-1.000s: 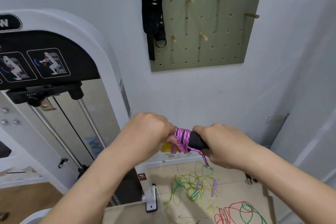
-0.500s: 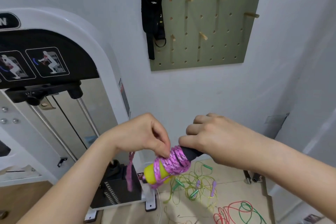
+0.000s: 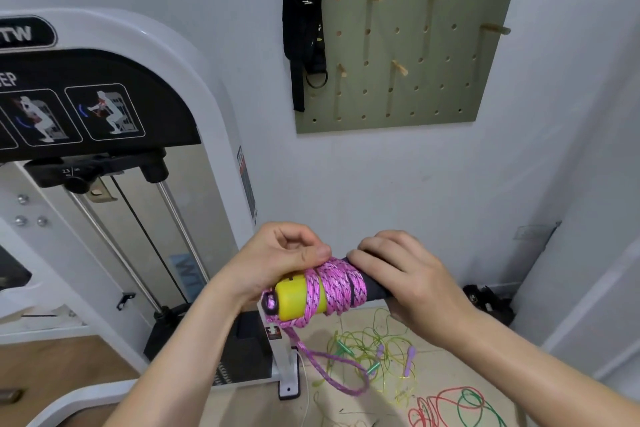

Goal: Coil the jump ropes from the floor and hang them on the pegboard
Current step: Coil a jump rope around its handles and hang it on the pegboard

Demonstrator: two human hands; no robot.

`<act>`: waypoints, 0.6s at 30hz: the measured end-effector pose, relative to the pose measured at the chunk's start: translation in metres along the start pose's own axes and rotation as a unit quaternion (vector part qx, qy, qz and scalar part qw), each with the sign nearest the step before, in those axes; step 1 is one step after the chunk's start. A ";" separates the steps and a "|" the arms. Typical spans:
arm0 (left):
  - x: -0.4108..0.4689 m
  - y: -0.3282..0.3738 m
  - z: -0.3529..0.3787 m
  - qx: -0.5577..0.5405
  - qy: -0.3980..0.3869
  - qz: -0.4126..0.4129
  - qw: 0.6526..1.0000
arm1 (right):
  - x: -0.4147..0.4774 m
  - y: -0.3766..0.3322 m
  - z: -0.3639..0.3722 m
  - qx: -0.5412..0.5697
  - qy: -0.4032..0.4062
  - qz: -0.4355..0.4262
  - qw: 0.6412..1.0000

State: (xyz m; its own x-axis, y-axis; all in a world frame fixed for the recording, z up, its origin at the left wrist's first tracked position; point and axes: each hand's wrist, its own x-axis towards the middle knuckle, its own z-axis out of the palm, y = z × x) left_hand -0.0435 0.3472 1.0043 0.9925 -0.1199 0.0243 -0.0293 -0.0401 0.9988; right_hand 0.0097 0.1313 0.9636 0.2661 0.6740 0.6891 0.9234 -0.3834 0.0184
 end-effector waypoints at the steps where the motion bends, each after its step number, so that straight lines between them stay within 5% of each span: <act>1: -0.001 0.001 -0.001 0.014 -0.004 -0.001 1.000 | 0.000 0.001 0.000 -0.013 0.014 -0.010 1.000; 7: 0.001 -0.010 0.000 -0.065 -0.024 -0.014 0.997 | 0.003 0.006 -0.001 -0.030 0.074 -0.044 0.996; 12: -0.013 -0.027 0.026 -0.056 0.086 -0.048 0.994 | 0.003 0.009 -0.009 0.064 0.132 0.088 0.985; 15: -0.023 -0.022 0.044 0.167 0.147 0.008 0.975 | 0.004 0.016 -0.015 0.010 0.084 0.134 0.987; 16: -0.025 -0.021 0.046 0.294 0.160 0.038 0.942 | 0.001 0.017 -0.014 -0.004 0.062 0.154 0.986; 18: -0.027 -0.013 0.048 0.534 0.171 0.106 0.822 | -0.005 0.018 -0.010 -0.026 0.021 0.194 0.981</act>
State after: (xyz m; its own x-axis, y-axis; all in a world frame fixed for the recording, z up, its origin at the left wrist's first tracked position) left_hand -0.0758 0.3034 0.9885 0.9220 0.0421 0.3848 -0.1116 -0.9229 0.3684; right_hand 0.0220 0.1144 0.9677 0.5813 0.4455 0.6808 0.7395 -0.6384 -0.2136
